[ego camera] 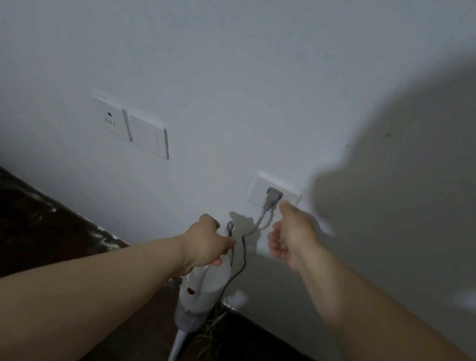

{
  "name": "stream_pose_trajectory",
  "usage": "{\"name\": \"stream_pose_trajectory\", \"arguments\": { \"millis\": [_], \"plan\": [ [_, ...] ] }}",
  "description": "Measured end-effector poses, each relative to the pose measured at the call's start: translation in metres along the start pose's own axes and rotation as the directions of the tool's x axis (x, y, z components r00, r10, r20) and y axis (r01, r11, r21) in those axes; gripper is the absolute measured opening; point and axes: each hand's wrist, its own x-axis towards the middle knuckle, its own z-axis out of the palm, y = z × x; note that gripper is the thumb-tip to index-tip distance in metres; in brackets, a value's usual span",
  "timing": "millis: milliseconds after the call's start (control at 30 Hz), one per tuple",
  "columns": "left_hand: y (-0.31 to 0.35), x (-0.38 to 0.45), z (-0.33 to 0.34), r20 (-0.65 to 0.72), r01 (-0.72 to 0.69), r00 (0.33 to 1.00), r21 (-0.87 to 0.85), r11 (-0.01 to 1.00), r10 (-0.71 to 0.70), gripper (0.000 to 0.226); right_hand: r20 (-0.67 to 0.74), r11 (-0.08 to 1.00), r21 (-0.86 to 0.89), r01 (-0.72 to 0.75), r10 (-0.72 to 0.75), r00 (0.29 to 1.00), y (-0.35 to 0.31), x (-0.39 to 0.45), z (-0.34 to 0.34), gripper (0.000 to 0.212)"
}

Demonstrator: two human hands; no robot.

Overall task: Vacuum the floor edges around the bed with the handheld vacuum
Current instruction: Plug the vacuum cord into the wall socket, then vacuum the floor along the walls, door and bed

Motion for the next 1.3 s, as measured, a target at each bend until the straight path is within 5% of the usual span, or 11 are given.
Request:
{"name": "stream_pose_trajectory", "arguments": {
  "millis": [167, 300, 400, 533, 767, 900, 1067, 1233, 1300],
  "plan": [
    [0.008, -0.015, 0.017, -0.003, 0.028, 1.000, 0.069, 0.997, -0.028, 0.048, 0.343, 0.981, -0.191, 0.043, 0.026, 0.939, 0.036, -0.017, -0.013, 0.009],
    [0.022, -0.031, 0.044, 0.034, 0.036, 0.999, 0.051, 0.998, -0.038, 0.041, 0.360, 0.891, -0.342, 0.300, -0.171, 0.917, 0.041, -0.011, -0.040, 0.025],
    [0.038, -0.049, 0.074, 0.050, 0.064, 0.996, 0.060, 0.996, -0.067, 0.009, 0.500, 0.822, -0.389, 0.417, -0.192, 0.845, 0.045, -0.005, -0.072, 0.052],
    [0.056, -0.072, 0.130, -0.013, 0.079, 0.997, 0.118, 0.990, -0.078, 0.024, 0.618, 0.785, -0.389, 0.482, -0.167, 0.769, 0.064, -0.004, -0.124, 0.061],
    [0.076, -0.095, 0.210, -0.142, 0.096, 0.987, 0.105, 0.990, -0.081, 0.044, 0.664, 0.728, -0.411, 0.548, -0.173, 0.728, 0.095, 0.014, -0.203, 0.036],
    [0.074, -0.098, 0.230, -0.160, 0.134, 0.979, 0.022, 0.991, -0.129, 0.051, 0.701, 0.745, -0.382, 0.547, -0.151, 0.697, 0.104, 0.021, -0.224, 0.059],
    [0.076, -0.103, 0.262, -0.160, 0.140, 0.976, -0.056, 0.989, -0.147, 0.050, 0.664, 0.764, -0.370, 0.529, -0.181, 0.726, 0.127, 0.028, -0.244, 0.060],
    [0.088, -0.126, 0.309, -0.231, 0.147, 0.959, -0.095, 0.985, -0.165, 0.050, 0.667, 0.601, -0.355, 0.716, -0.374, 0.645, 0.136, 0.026, -0.285, 0.016],
    [0.091, -0.143, 0.338, -0.306, 0.133, 0.938, -0.112, 0.985, -0.162, 0.052, 0.672, 0.535, -0.336, 0.775, -0.441, 0.595, 0.140, 0.019, -0.313, 0.014]
  ]
}}
